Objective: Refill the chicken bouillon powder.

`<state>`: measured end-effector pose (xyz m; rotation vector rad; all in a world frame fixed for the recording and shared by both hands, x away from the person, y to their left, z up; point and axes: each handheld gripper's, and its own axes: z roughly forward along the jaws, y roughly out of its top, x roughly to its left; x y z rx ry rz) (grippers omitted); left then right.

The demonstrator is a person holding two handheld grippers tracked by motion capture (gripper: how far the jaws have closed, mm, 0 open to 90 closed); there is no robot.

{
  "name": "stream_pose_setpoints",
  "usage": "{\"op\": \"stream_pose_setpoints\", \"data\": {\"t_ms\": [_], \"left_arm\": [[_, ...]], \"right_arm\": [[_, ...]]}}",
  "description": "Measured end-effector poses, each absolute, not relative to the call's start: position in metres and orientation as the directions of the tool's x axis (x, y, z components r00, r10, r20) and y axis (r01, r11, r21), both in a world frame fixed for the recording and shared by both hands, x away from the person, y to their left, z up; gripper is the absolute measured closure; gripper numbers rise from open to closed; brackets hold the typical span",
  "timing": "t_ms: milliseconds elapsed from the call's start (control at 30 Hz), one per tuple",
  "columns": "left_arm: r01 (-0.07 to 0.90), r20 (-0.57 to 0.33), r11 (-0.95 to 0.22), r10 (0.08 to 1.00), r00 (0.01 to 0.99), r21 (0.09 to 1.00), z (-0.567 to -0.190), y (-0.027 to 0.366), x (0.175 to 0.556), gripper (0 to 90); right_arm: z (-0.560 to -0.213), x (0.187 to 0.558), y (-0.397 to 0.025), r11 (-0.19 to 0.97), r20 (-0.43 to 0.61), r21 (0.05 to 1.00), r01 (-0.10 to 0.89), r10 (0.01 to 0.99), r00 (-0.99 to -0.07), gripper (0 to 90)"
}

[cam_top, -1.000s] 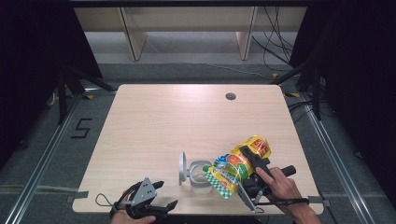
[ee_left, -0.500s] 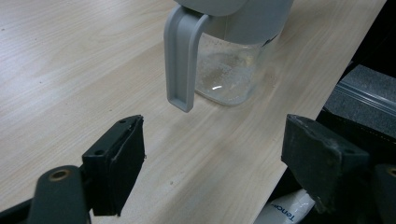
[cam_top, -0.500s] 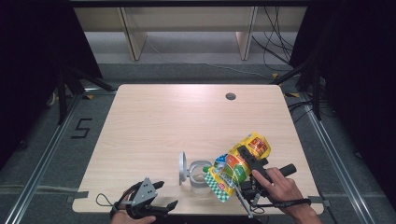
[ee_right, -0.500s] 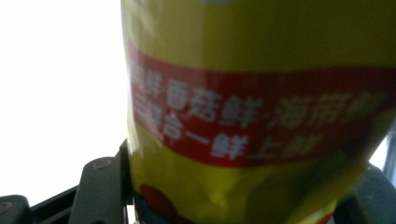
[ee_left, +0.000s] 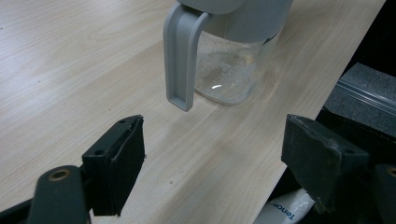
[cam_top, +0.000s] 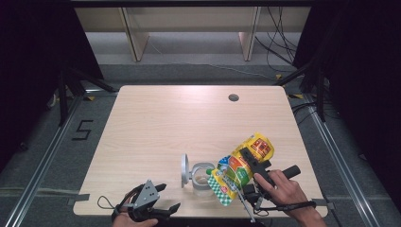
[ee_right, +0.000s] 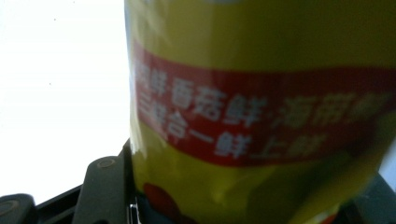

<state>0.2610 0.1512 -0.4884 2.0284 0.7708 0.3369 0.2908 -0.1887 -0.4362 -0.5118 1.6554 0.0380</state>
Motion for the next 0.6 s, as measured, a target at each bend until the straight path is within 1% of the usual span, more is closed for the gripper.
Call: {"op": "stream_pose_setpoints", "data": {"t_ms": [33,100,133,233,300,333,467,500,533,600], "left_arm": [[0.390,-0.061,-0.390,0.638,0.768,0.834,-0.4884,0.1512,0.2611,20.9],[0.395,-0.061,-0.391,0.642,0.764,0.831,-0.4883,0.1511,0.2605,20.9],[0.394,-0.058,-0.394,0.642,0.764,0.830,-0.4883,0.1513,0.2606,20.8],[0.387,-0.038,-0.415,0.640,0.767,0.824,-0.4882,0.1526,0.2617,20.8],[0.383,-0.037,-0.416,0.636,0.771,0.825,-0.4885,0.1526,0.2622,20.8],[0.393,-0.064,-0.388,0.639,0.766,0.834,-0.4891,0.1508,0.2612,20.8],[0.392,-0.056,-0.398,0.638,0.768,0.829,-0.4893,0.1513,0.2615,20.8],[0.391,-0.056,-0.400,0.637,0.769,0.829,-0.4894,0.1514,0.2616,20.8],[0.392,-0.056,-0.399,0.637,0.768,0.829,-0.4895,0.1513,0.2617,20.7],[0.395,-0.060,-0.395,0.640,0.766,0.829,-0.4897,0.1511,0.2615,20.7]], "right_arm": [[-0.4353,0.2915,-0.1887,0.889,-0.948,-0.280,-0.362,-0.315,-0.041,40.5],[-0.4360,0.2910,-0.1889,0.901,-0.956,-0.250,-0.354,-0.287,-0.055,40.5],[-0.4350,0.2910,-0.1893,0.896,-0.952,-0.264,-0.357,-0.302,-0.055,40.5],[-0.4344,0.2906,-0.1891,0.901,-0.957,-0.250,-0.354,-0.286,-0.055,40.5],[-0.4351,0.2906,-0.1896,0.897,-0.953,-0.265,-0.353,-0.300,-0.047,40.5],[-0.4352,0.2909,-0.1891,0.895,-0.952,-0.269,-0.355,-0.303,-0.043,40.5],[-0.4359,0.2905,-0.1891,0.895,-0.951,-0.273,-0.352,-0.307,-0.043,40.5],[-0.4348,0.2904,-0.1881,0.889,-0.947,-0.288,-0.357,-0.321,-0.035,40.5],[-0.4360,0.2894,-0.1883,0.897,-0.950,-0.273,-0.348,-0.309,-0.052,40.5],[-0.4360,0.2888,-0.1882,0.896,-0.950,-0.278,-0.346,-0.310,-0.037,40.5]]}}
